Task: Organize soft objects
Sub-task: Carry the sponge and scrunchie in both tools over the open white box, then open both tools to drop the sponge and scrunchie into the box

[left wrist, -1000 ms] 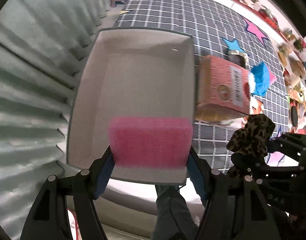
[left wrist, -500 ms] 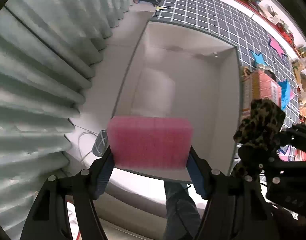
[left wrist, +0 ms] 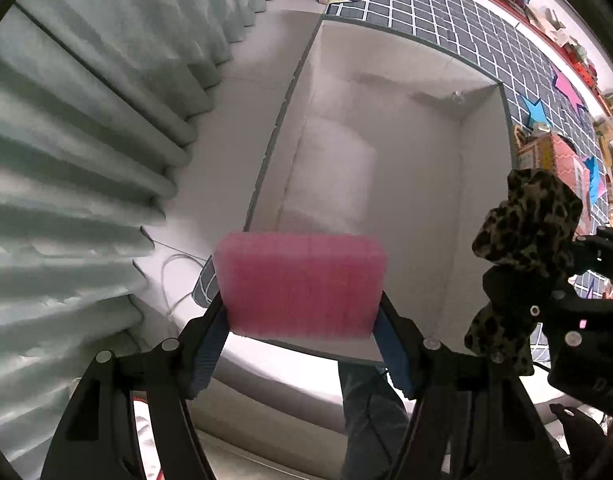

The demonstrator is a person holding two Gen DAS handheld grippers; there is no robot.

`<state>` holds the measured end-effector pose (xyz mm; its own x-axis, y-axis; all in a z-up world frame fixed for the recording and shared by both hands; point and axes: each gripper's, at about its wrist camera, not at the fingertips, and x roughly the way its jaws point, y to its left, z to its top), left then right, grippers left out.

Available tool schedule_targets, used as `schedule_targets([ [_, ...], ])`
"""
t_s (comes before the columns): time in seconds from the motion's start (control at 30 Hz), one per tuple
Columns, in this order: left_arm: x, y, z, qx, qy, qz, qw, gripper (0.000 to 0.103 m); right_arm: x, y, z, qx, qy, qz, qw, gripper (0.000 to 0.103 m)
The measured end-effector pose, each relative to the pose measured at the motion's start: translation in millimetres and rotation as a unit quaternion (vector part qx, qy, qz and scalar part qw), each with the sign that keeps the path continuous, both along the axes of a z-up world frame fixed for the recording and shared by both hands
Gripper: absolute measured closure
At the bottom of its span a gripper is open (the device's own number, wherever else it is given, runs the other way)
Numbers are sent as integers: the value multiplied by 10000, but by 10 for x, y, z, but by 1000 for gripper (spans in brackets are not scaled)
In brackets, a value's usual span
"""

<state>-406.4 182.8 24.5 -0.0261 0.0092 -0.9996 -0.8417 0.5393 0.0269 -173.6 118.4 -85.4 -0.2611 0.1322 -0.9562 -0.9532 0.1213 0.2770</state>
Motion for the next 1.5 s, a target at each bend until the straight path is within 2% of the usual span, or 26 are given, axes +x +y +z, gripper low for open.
schedule_targets([
  [0.77, 81, 6, -125, -158, 73, -194, 9997, 31, 40, 75, -180, -179, 53, 10, 9998, 59],
  [1.5, 141, 12, -176, -197, 146, -288, 9993, 31, 36, 84, -154, -195, 37, 20, 9998, 59],
])
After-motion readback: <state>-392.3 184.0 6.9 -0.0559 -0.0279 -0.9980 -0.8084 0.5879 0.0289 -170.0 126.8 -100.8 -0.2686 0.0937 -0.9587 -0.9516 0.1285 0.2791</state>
